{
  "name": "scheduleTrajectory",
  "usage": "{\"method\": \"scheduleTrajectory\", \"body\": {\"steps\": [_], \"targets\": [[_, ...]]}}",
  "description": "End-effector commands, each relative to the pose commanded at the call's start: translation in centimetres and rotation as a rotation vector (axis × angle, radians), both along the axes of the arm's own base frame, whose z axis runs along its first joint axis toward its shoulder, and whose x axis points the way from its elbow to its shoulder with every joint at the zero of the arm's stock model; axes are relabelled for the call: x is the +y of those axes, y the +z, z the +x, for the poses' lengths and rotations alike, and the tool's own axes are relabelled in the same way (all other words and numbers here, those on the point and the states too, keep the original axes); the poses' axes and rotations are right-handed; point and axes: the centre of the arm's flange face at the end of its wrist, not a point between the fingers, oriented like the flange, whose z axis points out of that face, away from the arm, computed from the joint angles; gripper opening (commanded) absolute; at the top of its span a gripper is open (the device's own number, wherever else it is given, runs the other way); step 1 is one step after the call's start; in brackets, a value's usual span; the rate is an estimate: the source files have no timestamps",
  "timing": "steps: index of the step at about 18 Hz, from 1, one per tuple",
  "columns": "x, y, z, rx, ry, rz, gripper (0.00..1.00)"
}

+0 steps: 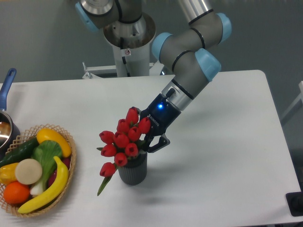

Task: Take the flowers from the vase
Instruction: 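Lift the gripped tulip bunch upward out of the black vase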

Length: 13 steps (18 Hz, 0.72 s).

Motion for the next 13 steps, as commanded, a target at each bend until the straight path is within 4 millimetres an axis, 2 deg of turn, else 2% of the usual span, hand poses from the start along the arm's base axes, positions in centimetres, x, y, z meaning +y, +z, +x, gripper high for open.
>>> {"method": "scheduleTrajectory", "body": {"steps": [4,13], "targets": [[-0.3,2.5,0.5,0.002,0.021,0.008,0.52],[-0.2,9.4,0.4,-0.045,0.113,0.013,0.52]]}}
